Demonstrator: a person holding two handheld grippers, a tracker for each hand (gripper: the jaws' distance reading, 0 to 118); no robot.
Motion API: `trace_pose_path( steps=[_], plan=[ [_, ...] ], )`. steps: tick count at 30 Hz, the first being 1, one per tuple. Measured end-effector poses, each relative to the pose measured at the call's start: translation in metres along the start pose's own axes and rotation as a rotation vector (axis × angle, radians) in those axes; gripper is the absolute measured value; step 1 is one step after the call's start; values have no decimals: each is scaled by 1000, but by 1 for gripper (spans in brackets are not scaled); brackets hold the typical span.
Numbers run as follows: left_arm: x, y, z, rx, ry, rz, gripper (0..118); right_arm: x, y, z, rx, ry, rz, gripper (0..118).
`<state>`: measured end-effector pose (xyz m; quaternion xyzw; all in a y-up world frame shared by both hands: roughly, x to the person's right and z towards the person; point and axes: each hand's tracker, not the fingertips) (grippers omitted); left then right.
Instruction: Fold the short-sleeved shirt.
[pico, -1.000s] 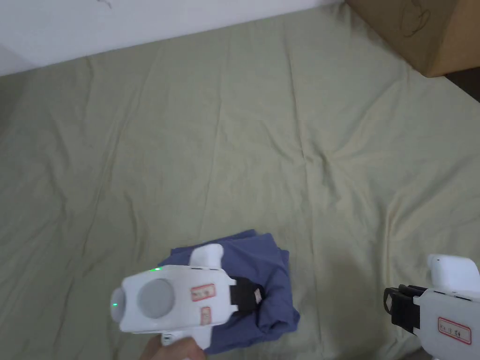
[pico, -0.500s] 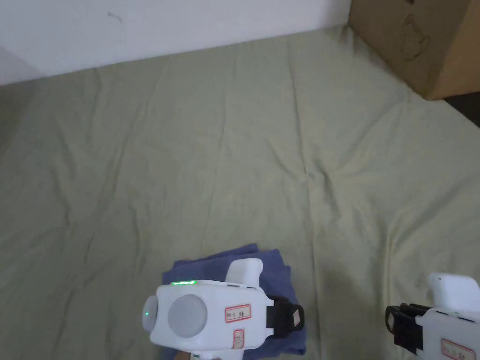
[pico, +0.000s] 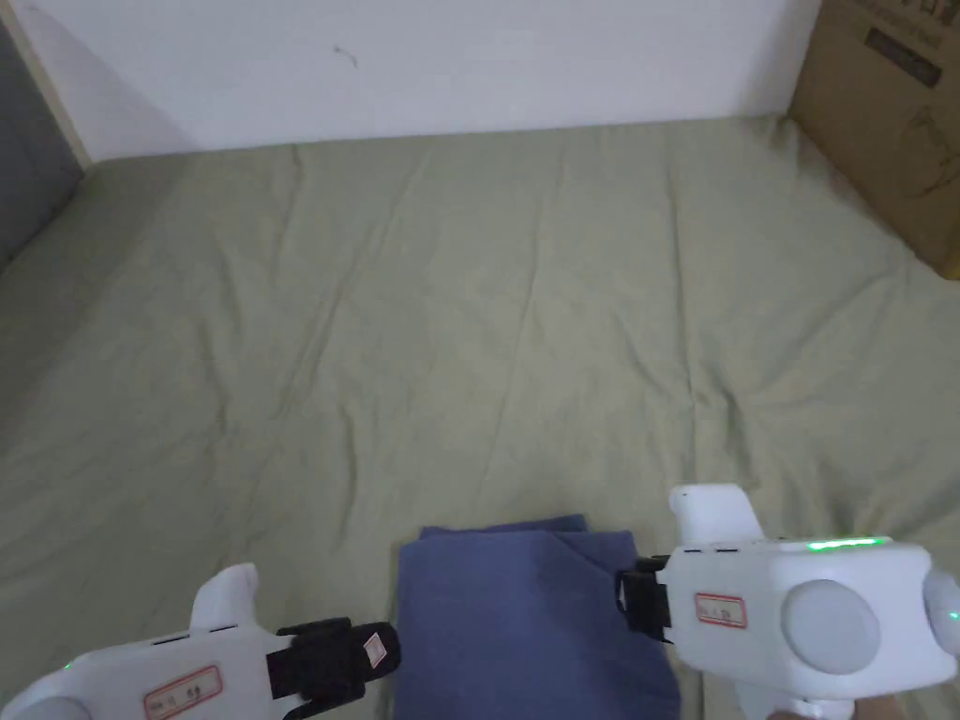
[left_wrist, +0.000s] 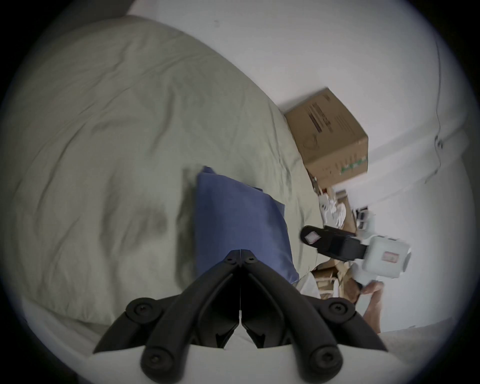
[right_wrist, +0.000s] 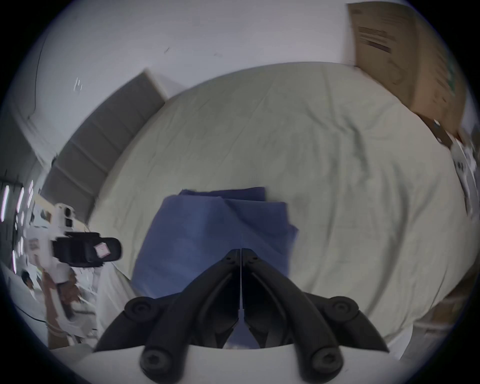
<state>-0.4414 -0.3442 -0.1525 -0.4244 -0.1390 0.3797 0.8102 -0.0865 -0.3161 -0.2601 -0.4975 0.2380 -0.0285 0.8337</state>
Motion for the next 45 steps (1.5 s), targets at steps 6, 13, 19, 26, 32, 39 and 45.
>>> trace_pose_path(
  steps=[6,13,19,26,32,39,45],
  plan=[
    [-31,-3,-2,-33,-10,57,91,1,-7,-71,-188,17,42,2],
    [-47,17,-55,-132,-155,136,96,5,-4,-64,-175,25,28,2],
    [-55,28,-107,-212,-280,256,94,6,-4,-64,-172,26,17,2],
    [-57,34,-112,-232,-217,191,23,-3,0,-52,-175,3,16,2],
    [-64,81,-48,-220,-35,-1,22,-15,19,-23,-53,35,0,2],
    [-112,174,59,-163,352,-154,21,-26,36,-21,6,27,7,2],
    [-164,230,116,-183,891,-274,21,-16,43,-32,-4,-20,-31,2]
  ],
)
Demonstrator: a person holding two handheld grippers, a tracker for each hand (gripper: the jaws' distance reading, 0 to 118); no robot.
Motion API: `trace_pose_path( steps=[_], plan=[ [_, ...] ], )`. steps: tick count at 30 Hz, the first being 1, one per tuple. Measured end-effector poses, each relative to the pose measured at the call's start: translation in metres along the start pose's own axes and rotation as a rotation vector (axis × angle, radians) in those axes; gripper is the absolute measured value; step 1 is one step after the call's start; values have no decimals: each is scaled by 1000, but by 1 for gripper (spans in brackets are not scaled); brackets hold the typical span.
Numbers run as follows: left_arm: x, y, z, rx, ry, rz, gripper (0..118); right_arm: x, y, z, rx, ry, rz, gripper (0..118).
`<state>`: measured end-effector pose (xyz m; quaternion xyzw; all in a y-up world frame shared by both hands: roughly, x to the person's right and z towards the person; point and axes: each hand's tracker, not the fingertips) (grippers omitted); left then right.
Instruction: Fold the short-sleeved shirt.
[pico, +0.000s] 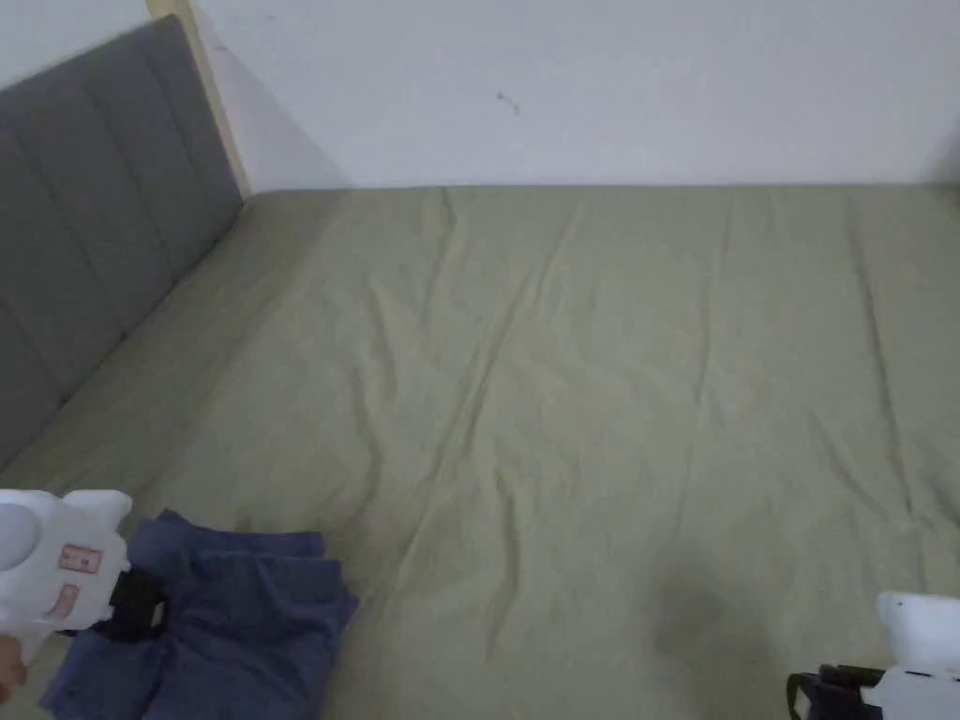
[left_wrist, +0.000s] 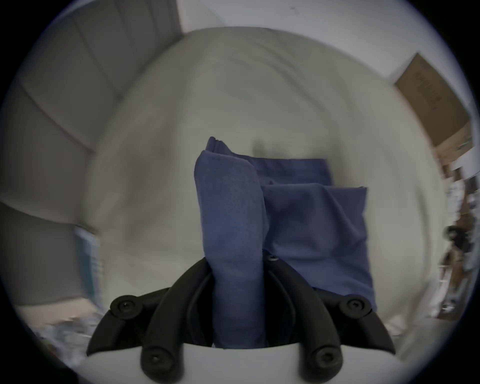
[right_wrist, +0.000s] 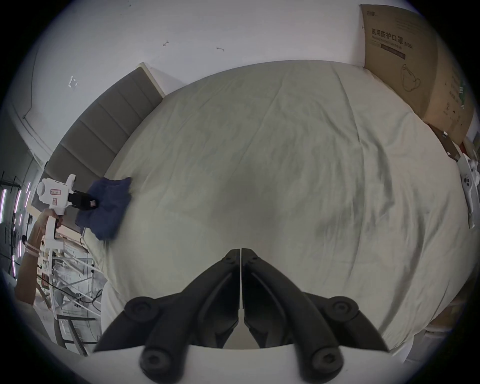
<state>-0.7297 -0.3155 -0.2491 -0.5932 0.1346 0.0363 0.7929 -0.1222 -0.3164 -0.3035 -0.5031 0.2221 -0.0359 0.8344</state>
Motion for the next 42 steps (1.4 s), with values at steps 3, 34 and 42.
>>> trace_pose_path(
  steps=[3,34,42],
  plan=[
    [-30,5,-7,27,168,-37,22,1,1,-6,-11,-21,-25,2],
    [243,-91,244,852,-52,7,0,-43,-1,135,522,-124,133,2],
    [312,-136,282,1028,-23,-12,0,-45,-11,188,728,-202,174,2]
  ],
)
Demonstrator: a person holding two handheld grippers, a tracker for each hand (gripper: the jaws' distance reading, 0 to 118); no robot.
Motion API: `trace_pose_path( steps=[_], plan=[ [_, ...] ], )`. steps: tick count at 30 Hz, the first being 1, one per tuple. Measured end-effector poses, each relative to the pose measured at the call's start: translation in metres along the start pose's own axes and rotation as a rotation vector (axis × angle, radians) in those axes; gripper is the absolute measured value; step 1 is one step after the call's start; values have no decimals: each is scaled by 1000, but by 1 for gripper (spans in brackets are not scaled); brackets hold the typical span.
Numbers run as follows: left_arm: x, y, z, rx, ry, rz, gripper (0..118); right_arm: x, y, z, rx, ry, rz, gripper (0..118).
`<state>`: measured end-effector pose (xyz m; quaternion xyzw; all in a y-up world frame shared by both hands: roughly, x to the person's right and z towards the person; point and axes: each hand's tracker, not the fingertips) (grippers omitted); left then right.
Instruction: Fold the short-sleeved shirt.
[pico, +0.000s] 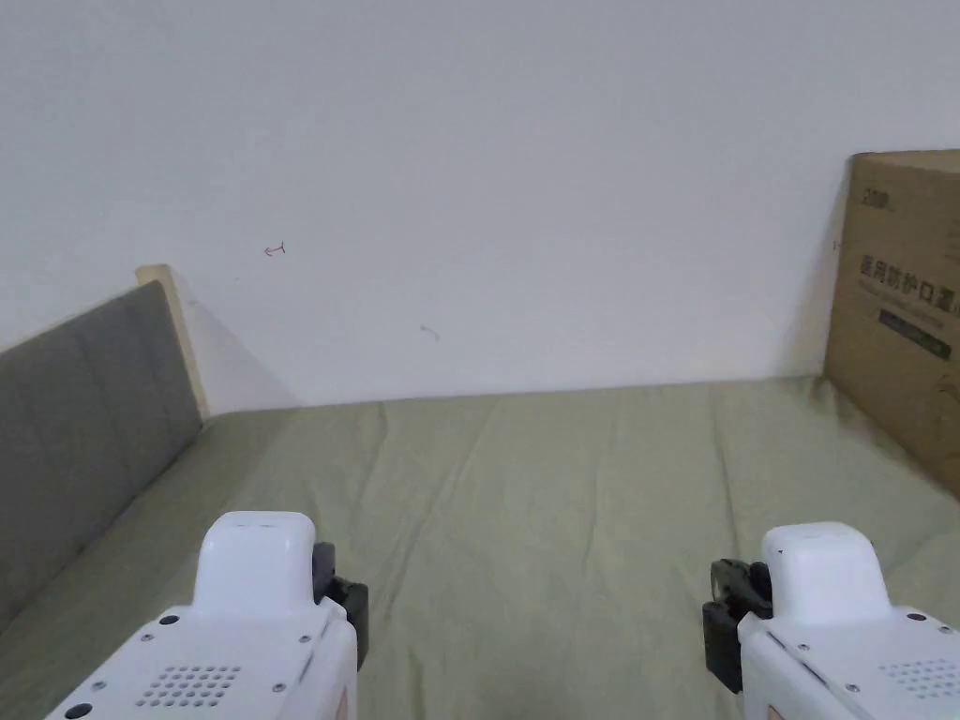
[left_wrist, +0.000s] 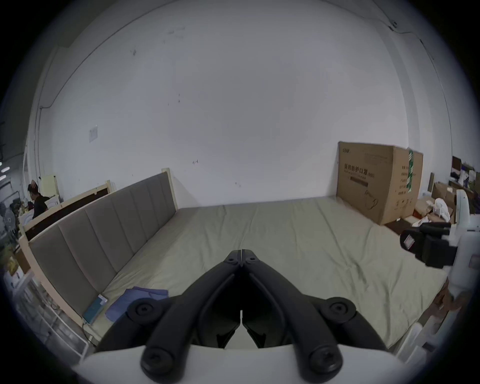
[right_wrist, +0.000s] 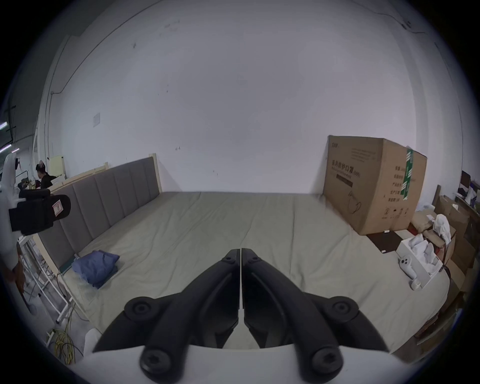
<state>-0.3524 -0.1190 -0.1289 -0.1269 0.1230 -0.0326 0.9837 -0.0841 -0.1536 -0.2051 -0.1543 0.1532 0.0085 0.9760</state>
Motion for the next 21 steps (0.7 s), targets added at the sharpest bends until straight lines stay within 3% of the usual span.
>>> trace_pose_path(
  steps=[9,21],
  plan=[
    [28,-9,30,123,37,26,0,-1,-6,27,74,-80,11,2],
    [26,-13,35,148,44,26,0,-10,-6,37,144,-106,44,2]
  ],
)
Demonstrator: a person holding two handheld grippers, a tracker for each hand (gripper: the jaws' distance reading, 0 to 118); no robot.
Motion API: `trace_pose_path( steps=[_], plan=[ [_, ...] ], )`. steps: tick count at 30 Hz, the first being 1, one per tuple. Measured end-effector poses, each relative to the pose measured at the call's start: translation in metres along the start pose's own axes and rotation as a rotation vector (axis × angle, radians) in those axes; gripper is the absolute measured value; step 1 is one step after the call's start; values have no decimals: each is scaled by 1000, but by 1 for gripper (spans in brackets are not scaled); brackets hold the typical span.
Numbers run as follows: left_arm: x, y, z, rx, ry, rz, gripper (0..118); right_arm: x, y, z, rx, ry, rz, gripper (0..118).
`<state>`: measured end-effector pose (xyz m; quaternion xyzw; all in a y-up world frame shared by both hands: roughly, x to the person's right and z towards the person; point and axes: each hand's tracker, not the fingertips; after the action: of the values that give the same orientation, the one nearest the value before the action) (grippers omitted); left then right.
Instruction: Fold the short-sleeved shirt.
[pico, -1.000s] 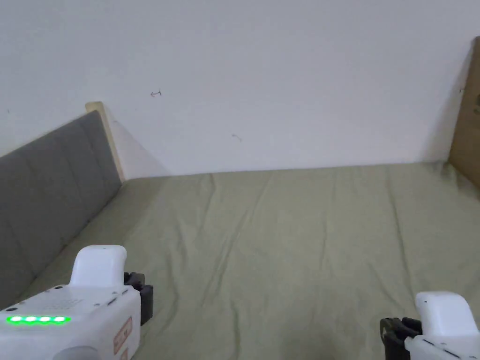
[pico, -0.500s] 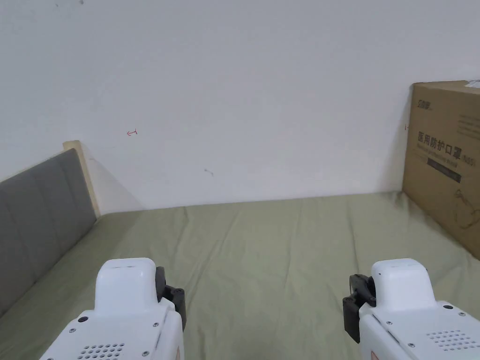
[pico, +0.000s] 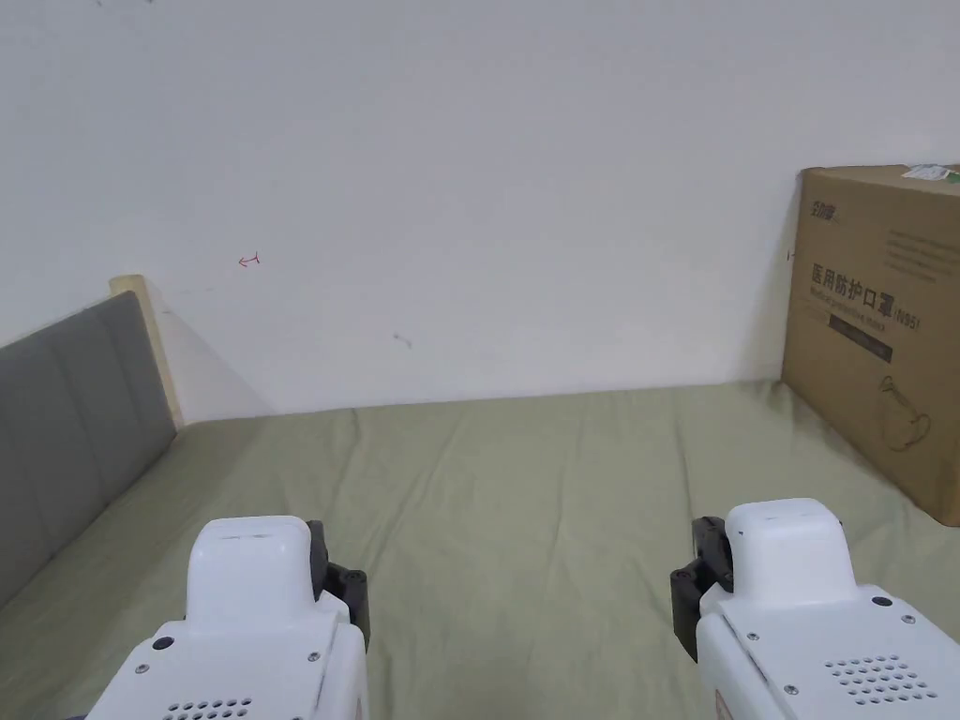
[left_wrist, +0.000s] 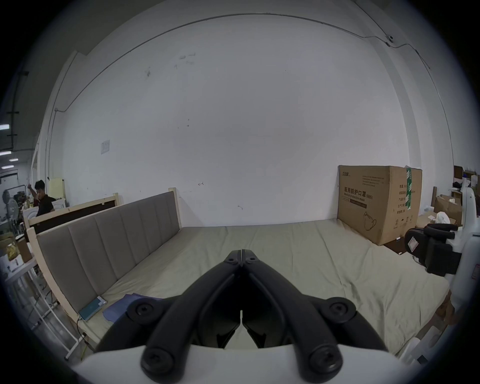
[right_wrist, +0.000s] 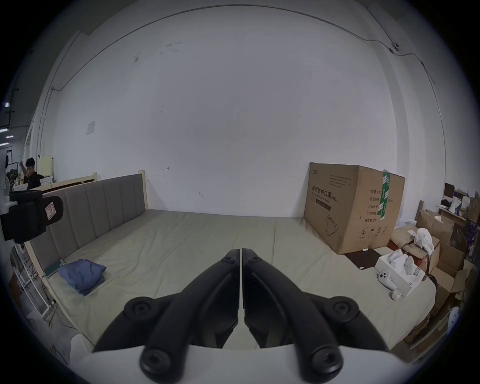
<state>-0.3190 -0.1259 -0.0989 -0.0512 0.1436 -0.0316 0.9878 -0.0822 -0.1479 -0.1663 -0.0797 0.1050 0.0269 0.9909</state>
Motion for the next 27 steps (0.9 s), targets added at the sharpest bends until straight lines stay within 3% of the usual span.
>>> trace_pose_path(
  steps=[4,6,9,10,11,12,18,27],
  plan=[
    [-1,-1,-1,-3,-7,21,0,-2,1,0,1,1,6,3],
    [2,-1,-4,-20,4,-20,6,-4,1,-2,-3,8,3,13],
    [1,0,-8,-63,-20,0,49,-6,1,-4,-14,11,7,74],
    [-1,0,-10,-67,-27,26,82,-7,1,-5,-17,9,6,98],
    [-2,0,-10,-78,-40,52,105,-7,0,-5,-18,8,1,104],
    [-3,0,-11,-90,-51,69,118,-6,0,-3,-7,10,-6,105],
    [-9,4,-16,-115,-71,108,118,-4,2,-5,7,-7,13,108],
    [-1,-5,-19,-67,-114,5,118,-4,3,-10,-2,-6,-1,108]
  ],
)
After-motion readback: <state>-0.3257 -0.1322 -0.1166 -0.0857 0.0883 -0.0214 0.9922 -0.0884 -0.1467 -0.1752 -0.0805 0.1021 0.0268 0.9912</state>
